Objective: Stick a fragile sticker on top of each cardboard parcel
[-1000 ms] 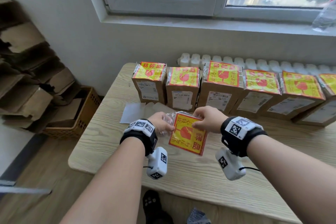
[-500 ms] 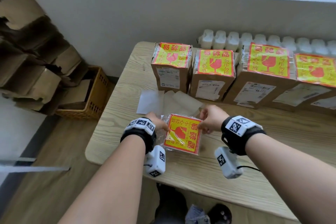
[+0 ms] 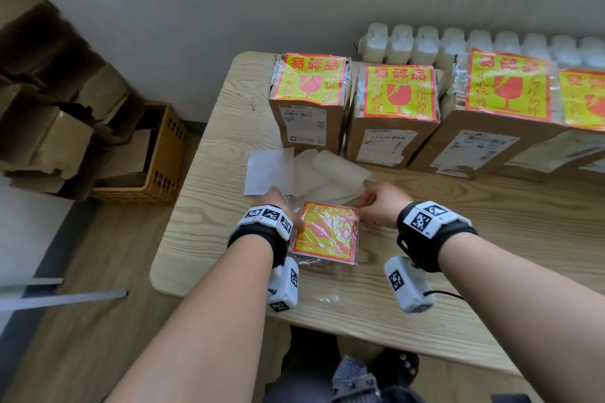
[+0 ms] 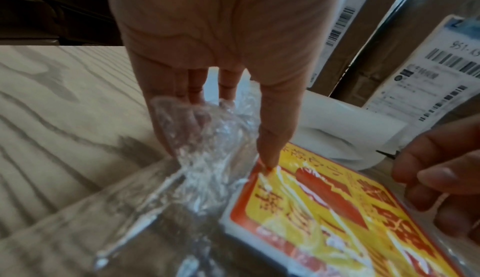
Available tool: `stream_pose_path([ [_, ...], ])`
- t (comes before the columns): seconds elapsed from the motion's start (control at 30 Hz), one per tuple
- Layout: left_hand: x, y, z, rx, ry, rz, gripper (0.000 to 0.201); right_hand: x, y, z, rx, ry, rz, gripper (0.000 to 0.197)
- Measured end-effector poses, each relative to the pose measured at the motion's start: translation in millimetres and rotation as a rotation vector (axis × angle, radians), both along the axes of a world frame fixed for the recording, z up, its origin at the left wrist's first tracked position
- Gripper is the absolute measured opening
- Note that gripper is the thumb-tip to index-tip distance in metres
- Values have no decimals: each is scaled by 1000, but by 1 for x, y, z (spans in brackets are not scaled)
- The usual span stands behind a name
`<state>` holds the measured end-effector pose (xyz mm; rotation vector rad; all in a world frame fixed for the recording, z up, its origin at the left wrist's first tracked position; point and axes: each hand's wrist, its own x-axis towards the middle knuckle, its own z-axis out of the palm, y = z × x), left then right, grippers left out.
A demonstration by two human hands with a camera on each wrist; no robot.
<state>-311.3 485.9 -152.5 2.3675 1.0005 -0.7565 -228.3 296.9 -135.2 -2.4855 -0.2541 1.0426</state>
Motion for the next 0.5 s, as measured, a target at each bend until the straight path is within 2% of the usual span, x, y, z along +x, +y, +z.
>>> stream_pose_path([
  [0.07, 4, -4, 3, 8, -23, 20, 64, 0, -7, 4, 7, -6, 6, 10],
  [0.13, 8, -7, 9, 35, -57, 44, 67, 1, -15, 7, -1, -27, 2, 11],
  [0.17, 10, -8, 9, 56, -72, 62, 66, 2, -20, 7, -1, -38, -5, 6],
  [0.33, 15, -29, 22, 149, -178, 102, 52, 3, -48, 16, 25, -77, -26, 11],
  [0.5, 26, -65, 31, 133, -267, 70, 32, 3, -86, 21, 51, -103, -75, 7],
])
